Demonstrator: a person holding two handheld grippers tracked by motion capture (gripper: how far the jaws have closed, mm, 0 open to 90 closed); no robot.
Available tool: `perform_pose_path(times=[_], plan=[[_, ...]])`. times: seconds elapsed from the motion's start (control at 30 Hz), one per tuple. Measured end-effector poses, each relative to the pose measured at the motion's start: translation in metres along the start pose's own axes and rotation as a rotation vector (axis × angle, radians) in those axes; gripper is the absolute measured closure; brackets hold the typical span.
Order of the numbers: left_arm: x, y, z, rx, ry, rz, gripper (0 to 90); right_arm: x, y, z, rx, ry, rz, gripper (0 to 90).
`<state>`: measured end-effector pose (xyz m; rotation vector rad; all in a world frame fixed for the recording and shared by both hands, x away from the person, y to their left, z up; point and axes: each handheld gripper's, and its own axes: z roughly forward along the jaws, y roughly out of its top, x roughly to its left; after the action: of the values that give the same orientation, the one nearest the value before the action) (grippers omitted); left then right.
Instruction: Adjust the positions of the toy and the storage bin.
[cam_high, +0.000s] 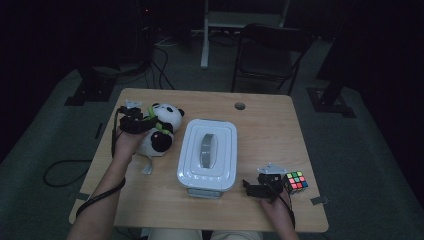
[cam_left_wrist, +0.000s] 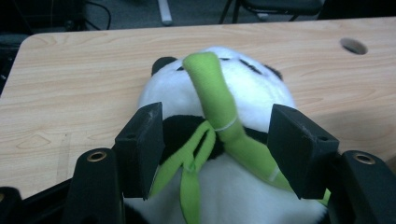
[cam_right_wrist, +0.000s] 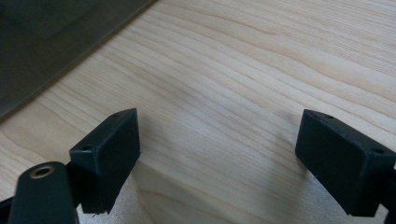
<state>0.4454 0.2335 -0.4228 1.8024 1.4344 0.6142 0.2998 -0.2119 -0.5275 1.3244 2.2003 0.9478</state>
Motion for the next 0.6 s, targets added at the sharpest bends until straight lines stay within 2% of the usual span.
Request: perform_pose_path(times=[0.1,0.23,0.27,0.4,0.47,0.57,0.6], plan=[[0.003,-0.003,0.009,0.017,-0.012,-0.036,35.3,0.000,0.000,0.000,0.000,0.000,0.000,13.5],[0.002,-0.005,0.013,0.026,-0.017,-0.007,36.7,0.000,0.000,0.000,0.000,0.000,0.000,13.5],[-0.001,-0.005,0.013,0.035,0.001,0.021,44.5,0.000,0.000,0.000,0.000,0.000,0.000,13.5],[-0.002,-0.005,0.008,0.028,0.009,0.034,63.7,0.000,0.000,0.000,0.000,0.000,0.000,13.5],[-0.003,-0.004,0.003,0.019,-0.010,0.026,66.2,0.000,0.000,0.000,0.000,0.000,0.000,13.5],[-0.005,-0.004,-0.006,0.014,-0.032,0.059,69.4,0.000,0.000,0.000,0.000,0.000,0.000,13.5],[-0.005,-0.004,-0.011,0.013,-0.042,0.058,69.5,0.000,0.000,0.000,0.000,0.000,0.000,13.5]])
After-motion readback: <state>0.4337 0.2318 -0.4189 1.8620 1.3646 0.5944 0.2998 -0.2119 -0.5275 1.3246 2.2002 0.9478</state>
